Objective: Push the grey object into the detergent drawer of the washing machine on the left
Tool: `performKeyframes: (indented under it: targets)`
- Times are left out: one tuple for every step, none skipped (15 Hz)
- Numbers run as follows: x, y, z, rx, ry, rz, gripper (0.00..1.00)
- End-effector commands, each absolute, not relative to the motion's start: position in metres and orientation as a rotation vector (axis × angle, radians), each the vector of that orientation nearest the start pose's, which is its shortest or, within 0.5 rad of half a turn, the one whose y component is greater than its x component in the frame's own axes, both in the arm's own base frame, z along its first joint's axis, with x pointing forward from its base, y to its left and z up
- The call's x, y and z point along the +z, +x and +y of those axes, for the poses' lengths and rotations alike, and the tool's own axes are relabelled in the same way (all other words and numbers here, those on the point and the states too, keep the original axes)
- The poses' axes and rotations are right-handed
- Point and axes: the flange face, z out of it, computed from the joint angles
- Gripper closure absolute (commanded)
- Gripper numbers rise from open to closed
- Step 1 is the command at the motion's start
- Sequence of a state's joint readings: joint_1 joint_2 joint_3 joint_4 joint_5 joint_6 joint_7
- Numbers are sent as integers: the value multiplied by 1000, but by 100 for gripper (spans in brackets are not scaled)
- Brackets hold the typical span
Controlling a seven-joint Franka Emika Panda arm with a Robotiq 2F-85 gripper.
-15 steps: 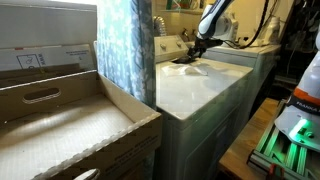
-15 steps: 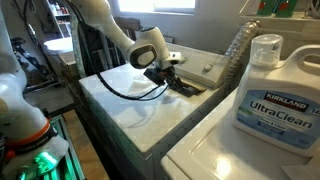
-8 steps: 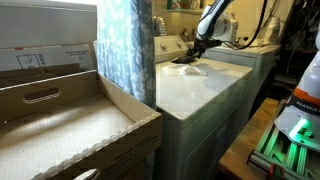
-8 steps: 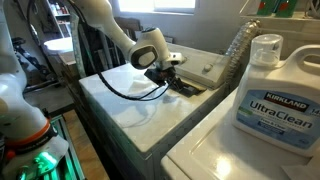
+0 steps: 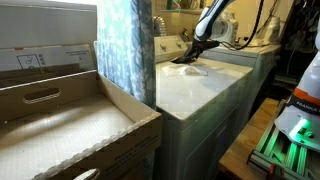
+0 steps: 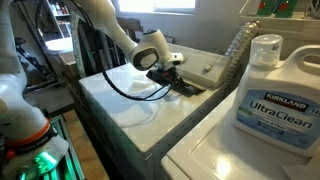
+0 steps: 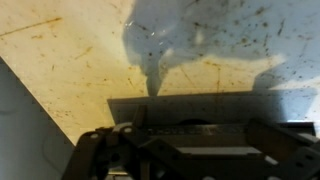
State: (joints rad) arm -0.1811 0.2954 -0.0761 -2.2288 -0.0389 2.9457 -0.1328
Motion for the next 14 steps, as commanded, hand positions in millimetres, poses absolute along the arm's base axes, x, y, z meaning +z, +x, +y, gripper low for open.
performKeyframes:
  targets:
    - [281,581,-151,-700,-3180,102,0]
    - [281,581,-151,-705,-3180,99,0]
    - [281,581,-152,-713,-3180,93,0]
    - [281,582,-152,-719,-3173,85,0]
    - [280,583,-153,-729,-3174,84,0]
    - [278,585,-153,-725,-3170,76,0]
    - [276,585,-154,-719,-3167,75,0]
    - [273,586,-155,-710,-3163,73,0]
    - [271,587,-155,-708,-3160,74,0]
    - [270,588,-156,-703,-3160,74,0]
    - [268,589,-157,-703,-3159,71,0]
    - [267,590,-159,-716,-3159,74,0]
    - [268,592,-160,-729,-3151,78,0]
    - [270,593,-160,-741,-3148,79,0]
